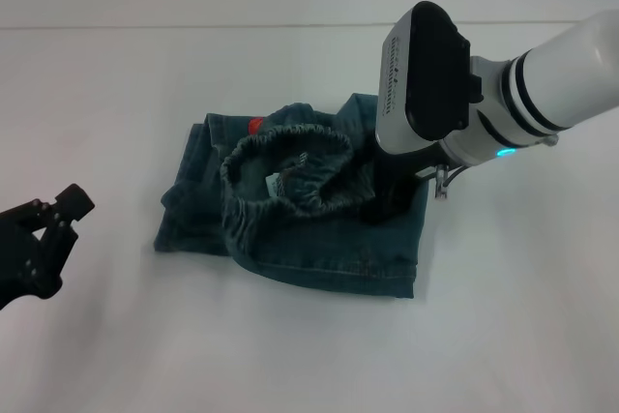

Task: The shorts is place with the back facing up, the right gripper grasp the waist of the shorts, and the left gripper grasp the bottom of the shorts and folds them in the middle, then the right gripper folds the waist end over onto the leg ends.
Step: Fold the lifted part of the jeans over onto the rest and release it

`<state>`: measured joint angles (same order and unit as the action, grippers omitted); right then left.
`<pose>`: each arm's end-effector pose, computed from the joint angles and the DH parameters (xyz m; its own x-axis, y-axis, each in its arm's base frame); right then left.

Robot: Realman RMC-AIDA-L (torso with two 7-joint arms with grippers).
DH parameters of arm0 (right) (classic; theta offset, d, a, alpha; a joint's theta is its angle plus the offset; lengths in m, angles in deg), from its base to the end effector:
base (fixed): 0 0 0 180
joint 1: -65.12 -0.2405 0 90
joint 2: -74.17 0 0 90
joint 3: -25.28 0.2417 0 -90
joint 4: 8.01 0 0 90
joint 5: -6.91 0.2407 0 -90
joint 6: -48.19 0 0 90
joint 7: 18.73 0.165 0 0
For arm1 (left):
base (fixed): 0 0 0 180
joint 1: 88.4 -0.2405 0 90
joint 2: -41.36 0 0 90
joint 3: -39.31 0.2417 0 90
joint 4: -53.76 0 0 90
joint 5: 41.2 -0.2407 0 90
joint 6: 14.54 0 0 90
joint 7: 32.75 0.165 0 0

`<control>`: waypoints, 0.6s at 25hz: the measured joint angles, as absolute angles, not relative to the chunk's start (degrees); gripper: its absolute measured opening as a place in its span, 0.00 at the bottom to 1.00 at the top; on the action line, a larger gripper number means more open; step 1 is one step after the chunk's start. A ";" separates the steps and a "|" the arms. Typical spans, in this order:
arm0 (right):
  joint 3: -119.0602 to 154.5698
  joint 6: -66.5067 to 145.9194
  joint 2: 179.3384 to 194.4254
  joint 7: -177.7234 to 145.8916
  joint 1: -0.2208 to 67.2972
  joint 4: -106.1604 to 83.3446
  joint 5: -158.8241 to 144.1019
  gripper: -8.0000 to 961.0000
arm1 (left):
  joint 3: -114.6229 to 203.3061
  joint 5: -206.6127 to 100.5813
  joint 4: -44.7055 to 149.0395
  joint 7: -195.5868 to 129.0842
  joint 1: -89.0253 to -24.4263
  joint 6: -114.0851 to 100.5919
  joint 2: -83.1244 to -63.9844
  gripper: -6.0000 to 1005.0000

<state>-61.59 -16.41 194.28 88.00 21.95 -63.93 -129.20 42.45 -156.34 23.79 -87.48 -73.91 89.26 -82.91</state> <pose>0.1460 0.4154 -0.0929 0.9676 -0.0101 0.2524 0.0574 -0.9643 -0.2585 -0.3417 0.2402 0.0148 0.5516 0.1098 0.8268 0.6682 -0.6515 -0.3593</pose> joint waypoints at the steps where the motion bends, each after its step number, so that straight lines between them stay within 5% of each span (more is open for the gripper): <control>1: -61.64 -15.71 194.29 88.04 22.03 -63.85 -129.63 0.76 | 42.46 -156.34 23.79 -87.48 -73.86 89.26 -82.91 0.02; 6: -61.79 -14.42 194.31 87.62 21.93 -62.75 -129.69 0.75 | 42.48 -156.34 23.92 -87.48 -73.57 89.24 -82.90 0.02; 15: -61.82 -13.80 194.18 84.94 21.65 -64.23 -128.91 0.35 | 42.60 -156.34 24.13 -87.48 -73.54 88.69 -82.82 0.03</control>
